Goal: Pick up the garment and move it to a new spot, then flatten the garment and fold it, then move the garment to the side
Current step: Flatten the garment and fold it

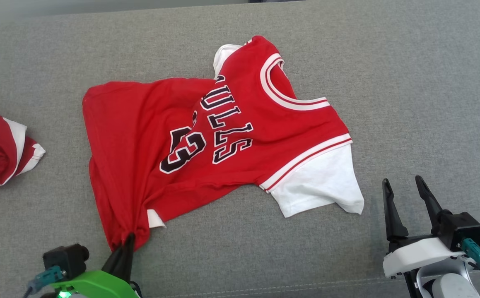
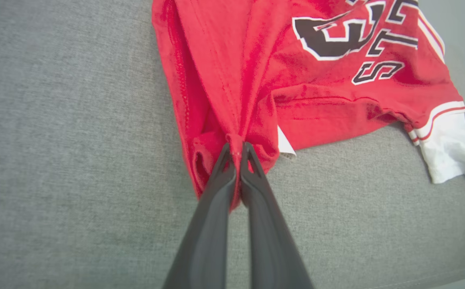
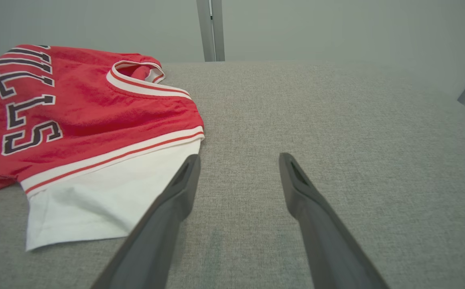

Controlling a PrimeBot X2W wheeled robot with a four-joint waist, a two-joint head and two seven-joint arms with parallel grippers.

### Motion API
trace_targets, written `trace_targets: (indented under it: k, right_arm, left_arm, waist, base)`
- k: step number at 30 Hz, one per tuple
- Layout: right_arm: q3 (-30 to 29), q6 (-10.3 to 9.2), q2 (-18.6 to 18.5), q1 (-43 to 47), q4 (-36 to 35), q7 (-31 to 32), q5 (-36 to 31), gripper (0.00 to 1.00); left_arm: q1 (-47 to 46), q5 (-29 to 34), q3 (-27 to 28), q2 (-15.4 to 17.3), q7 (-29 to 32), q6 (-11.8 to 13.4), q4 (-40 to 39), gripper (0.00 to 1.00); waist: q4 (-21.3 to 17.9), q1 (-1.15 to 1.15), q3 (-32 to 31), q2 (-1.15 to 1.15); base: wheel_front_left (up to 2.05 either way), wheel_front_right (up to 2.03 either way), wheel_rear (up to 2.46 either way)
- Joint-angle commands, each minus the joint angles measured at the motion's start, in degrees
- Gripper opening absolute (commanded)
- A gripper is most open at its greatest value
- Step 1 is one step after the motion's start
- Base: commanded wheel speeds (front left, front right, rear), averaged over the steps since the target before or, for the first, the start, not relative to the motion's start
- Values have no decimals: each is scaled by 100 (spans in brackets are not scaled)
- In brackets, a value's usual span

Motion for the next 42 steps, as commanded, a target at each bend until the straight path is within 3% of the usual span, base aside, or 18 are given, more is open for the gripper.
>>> trace_targets:
  k: [1, 3, 7, 8, 15, 29, 36, 42]
  right_arm:
    - [10, -6, -2, 40, 12, -18, 25, 100]
    - [19, -6, -4, 10, 12, -18, 29, 100]
    - [20, -6, -33, -26, 6, -18, 38, 100]
    - [12, -6, -41, -27, 3, -18, 39, 100]
    - [-2, -6, -40, 24, -3, -18, 28, 100]
    - [-7, -6, -62, 8, -49, -18, -8, 100]
    - [41, -6, -65, -74, -31, -18, -8, 100]
    - [29, -6, -44, -42, -25, -18, 21, 100]
  left_arm:
    - [44, 112, -108, -34, -21, -26, 109, 0]
    - [9, 239, -297, -177, -76, -62, 250, 4]
    - [-58, 367, -520, -317, -178, -127, 610, 58]
    - [-63, 379, -545, -355, -208, -143, 683, 100]
    - [123, 297, -429, -251, -308, -84, 769, 100]
    - [81, -146, 371, 418, 40, 244, -684, 100]
    - [-279, -428, 342, 379, 469, 118, -235, 100]
    - [-351, -337, 212, 468, 720, 248, 273, 100]
  waist:
    - [4, 0, 17, 0]
    - [9, 0, 47, 0]
    - [-1, 0, 89, 0]
    - [-4, 0, 95, 0]
    - [-55, 0, 57, 0]
    - [-104, 0, 20, 0]
    - [-218, 0, 68, 0]
    - [-375, 0, 58, 0]
  base:
    - [0, 0, 0]
    - [0, 0, 0]
    - [0, 0, 0]
    - [0, 0, 0]
    - [0, 0, 0]
    - [0, 0, 0]
    - [0, 0, 0]
    - [0, 0, 0]
